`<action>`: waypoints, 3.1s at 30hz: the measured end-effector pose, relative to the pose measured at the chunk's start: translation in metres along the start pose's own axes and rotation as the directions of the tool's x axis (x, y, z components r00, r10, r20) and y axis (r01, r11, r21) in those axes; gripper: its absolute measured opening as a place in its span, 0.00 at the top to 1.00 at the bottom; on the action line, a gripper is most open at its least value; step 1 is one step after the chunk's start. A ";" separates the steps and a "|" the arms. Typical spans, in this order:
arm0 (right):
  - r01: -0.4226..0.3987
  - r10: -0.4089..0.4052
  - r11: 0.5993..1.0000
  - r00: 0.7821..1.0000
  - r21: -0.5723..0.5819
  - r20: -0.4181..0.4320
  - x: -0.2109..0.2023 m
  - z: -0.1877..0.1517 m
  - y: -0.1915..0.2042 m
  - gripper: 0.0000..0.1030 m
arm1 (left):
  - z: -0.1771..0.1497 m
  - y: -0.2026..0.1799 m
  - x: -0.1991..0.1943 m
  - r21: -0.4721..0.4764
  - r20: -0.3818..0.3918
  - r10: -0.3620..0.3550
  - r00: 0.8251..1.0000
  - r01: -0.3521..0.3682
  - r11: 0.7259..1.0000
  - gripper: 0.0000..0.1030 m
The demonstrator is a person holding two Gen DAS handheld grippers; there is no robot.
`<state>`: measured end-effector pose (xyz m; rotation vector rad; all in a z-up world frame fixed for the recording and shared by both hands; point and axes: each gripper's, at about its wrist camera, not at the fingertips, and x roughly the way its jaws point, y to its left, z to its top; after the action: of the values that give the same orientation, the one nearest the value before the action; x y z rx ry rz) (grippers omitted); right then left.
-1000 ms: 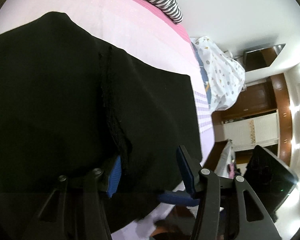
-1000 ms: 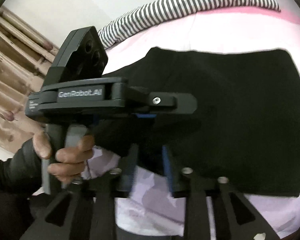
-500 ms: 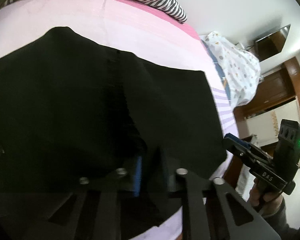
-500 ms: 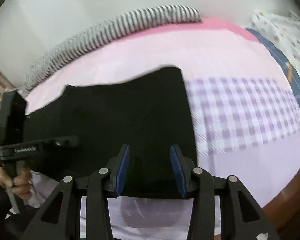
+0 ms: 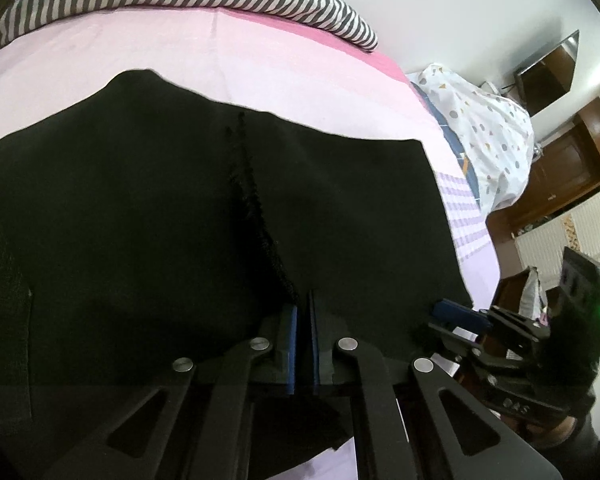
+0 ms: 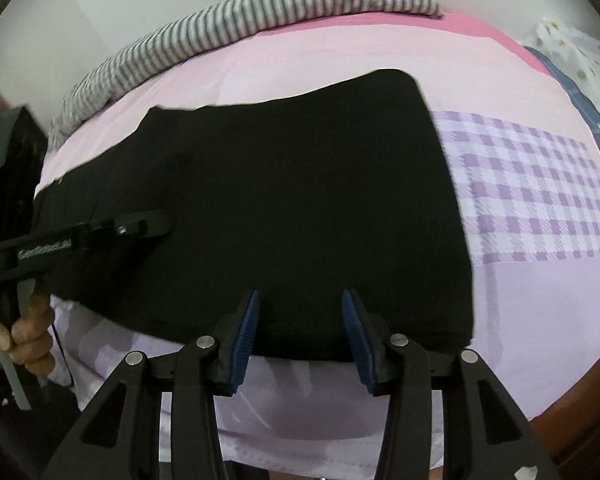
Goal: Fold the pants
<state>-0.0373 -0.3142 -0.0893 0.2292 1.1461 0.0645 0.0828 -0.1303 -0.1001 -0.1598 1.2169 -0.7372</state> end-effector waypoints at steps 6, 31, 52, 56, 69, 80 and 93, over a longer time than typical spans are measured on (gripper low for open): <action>-0.018 0.018 1.000 1.000 -0.002 -0.019 0.004 0.007 0.005 0.59 | -0.003 -0.001 -0.001 0.040 0.005 0.027 1.000 -0.027 0.999 0.93; -0.132 0.131 0.988 0.991 -0.082 -0.018 0.049 0.053 0.104 0.50 | -0.053 0.156 -0.198 -0.299 0.338 0.274 0.901 -0.173 0.938 0.62; -0.229 0.219 0.968 0.971 0.105 0.096 0.010 0.044 0.092 0.44 | -0.081 0.279 -0.220 -0.543 0.176 -0.025 0.984 0.118 0.832 0.56; -0.215 0.205 0.971 0.973 0.101 0.102 0.006 0.041 0.096 0.44 | -0.083 0.283 -0.213 -0.525 0.151 -0.007 0.989 0.086 0.847 0.56; -0.184 0.174 0.979 0.979 0.092 0.106 0.003 0.043 0.110 0.44 | -0.080 0.293 -0.203 -0.445 0.105 -0.029 0.994 0.073 0.893 0.48; -0.168 0.160 0.982 0.983 0.089 0.093 0.011 0.043 0.121 0.44 | -0.064 0.298 -0.190 -0.434 0.164 -0.102 0.981 0.164 0.886 0.45; -0.183 0.167 0.976 0.977 0.117 0.134 0.000 0.040 0.108 0.44 | -0.048 0.252 -0.206 -0.376 0.178 0.046 0.983 0.024 0.926 0.88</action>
<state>0.0061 -0.2152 -0.0504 0.4434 1.0054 0.1313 0.1169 0.1962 -0.0772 -0.5288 1.1704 -0.4590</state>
